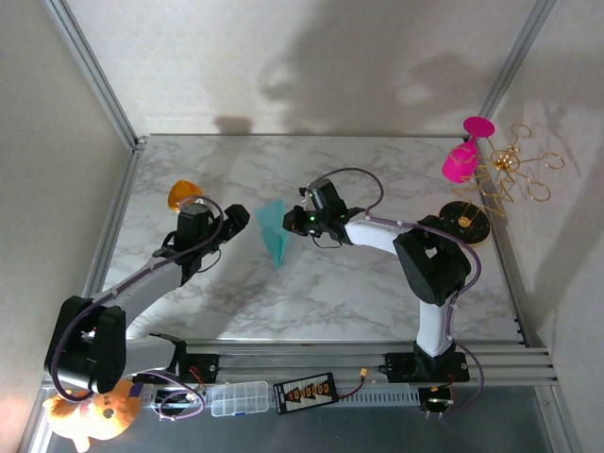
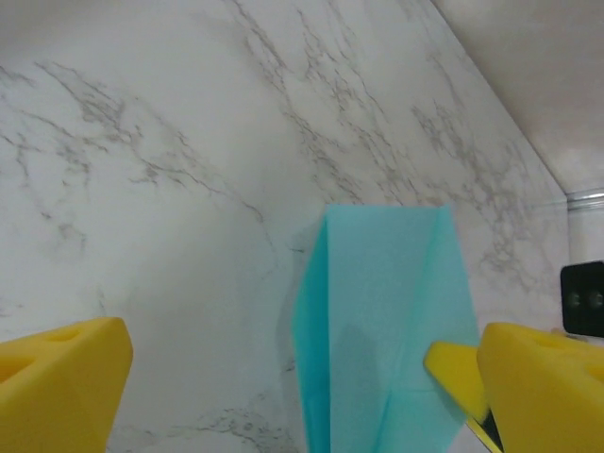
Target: Fold a paper plane with a square sheet of paper (pick it up from the middle)
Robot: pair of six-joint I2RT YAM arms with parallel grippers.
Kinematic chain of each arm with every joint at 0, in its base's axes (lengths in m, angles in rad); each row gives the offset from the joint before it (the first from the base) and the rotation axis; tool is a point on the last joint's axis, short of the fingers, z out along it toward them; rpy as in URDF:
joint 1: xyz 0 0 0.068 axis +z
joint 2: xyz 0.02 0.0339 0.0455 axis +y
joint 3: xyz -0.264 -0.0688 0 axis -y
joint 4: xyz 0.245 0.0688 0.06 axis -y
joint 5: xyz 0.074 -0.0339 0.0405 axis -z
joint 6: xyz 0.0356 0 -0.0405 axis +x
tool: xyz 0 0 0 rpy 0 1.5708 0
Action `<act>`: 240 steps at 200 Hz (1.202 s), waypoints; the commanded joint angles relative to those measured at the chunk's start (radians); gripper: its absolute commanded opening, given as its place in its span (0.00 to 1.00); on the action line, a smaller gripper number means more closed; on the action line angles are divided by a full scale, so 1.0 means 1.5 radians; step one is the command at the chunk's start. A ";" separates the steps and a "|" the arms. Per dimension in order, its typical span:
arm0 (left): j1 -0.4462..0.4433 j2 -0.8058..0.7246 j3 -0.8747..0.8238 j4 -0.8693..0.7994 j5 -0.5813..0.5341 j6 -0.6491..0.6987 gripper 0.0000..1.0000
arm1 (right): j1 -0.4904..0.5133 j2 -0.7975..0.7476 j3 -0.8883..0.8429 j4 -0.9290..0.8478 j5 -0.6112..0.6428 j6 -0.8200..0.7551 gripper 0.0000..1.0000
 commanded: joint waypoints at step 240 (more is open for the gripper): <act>-0.111 0.268 0.013 0.202 0.177 -0.108 0.36 | -0.043 0.034 -0.082 -0.033 0.071 -0.041 0.09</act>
